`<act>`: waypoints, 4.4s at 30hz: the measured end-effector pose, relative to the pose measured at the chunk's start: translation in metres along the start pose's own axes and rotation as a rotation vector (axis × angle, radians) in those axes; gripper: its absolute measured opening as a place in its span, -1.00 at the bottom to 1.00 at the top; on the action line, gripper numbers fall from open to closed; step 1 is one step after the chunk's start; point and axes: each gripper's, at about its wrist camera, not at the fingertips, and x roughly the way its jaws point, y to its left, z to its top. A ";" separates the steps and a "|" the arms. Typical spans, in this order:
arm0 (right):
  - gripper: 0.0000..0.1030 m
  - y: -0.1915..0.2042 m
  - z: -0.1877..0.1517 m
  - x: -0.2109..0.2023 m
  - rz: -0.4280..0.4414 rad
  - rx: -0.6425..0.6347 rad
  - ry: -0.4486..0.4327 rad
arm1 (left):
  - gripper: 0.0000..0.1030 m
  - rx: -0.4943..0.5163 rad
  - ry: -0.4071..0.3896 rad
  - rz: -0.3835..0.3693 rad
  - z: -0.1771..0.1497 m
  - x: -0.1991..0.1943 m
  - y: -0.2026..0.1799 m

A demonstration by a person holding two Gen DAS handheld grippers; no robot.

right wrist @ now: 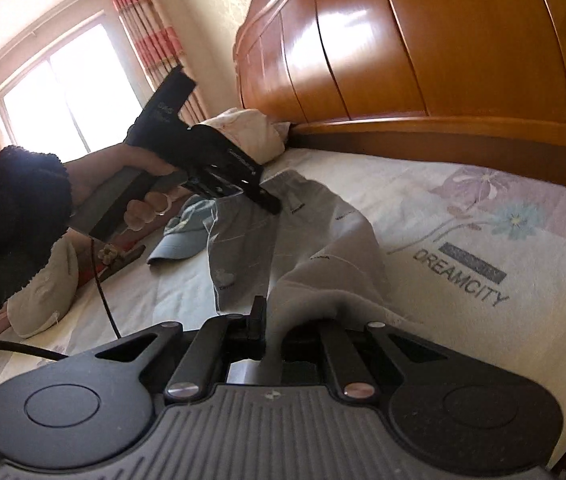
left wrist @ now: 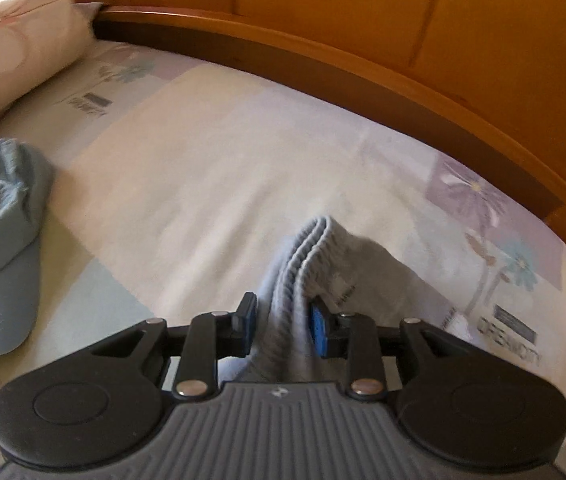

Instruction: Fold clothes

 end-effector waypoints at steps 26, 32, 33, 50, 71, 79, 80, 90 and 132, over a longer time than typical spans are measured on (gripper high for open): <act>1.00 -0.024 -0.031 -0.047 -0.384 -0.514 0.055 | 0.16 -0.087 -0.019 -0.206 -0.120 -0.008 -0.043; 1.00 -0.018 -0.028 0.007 -0.353 -0.616 0.101 | 0.18 -0.091 -0.018 -0.221 -0.120 -0.006 -0.041; 1.00 -0.018 -0.026 0.016 -0.354 -0.630 0.109 | 0.19 -0.094 -0.017 -0.226 -0.120 -0.006 -0.040; 0.96 -0.071 0.027 -0.042 -0.581 -0.420 -0.057 | 0.22 -0.081 -0.023 -0.235 -0.126 -0.015 -0.041; 1.00 -0.044 0.000 -0.029 0.160 -0.062 0.177 | 0.36 0.002 -0.112 -0.294 -0.153 -0.049 -0.076; 1.00 -0.084 0.021 -0.020 0.178 0.155 0.225 | 0.47 0.018 -0.061 -0.326 -0.184 -0.021 -0.083; 1.00 -0.091 0.026 -0.013 0.182 0.194 0.240 | 0.47 0.027 -0.059 -0.321 -0.184 -0.022 -0.084; 1.00 -0.162 0.068 0.054 0.226 0.588 0.391 | 0.59 0.018 -0.071 -0.356 -0.187 -0.022 -0.081; 0.79 -0.107 0.040 0.022 0.060 0.083 0.273 | 0.73 0.075 -0.073 -0.115 -0.220 -0.072 -0.055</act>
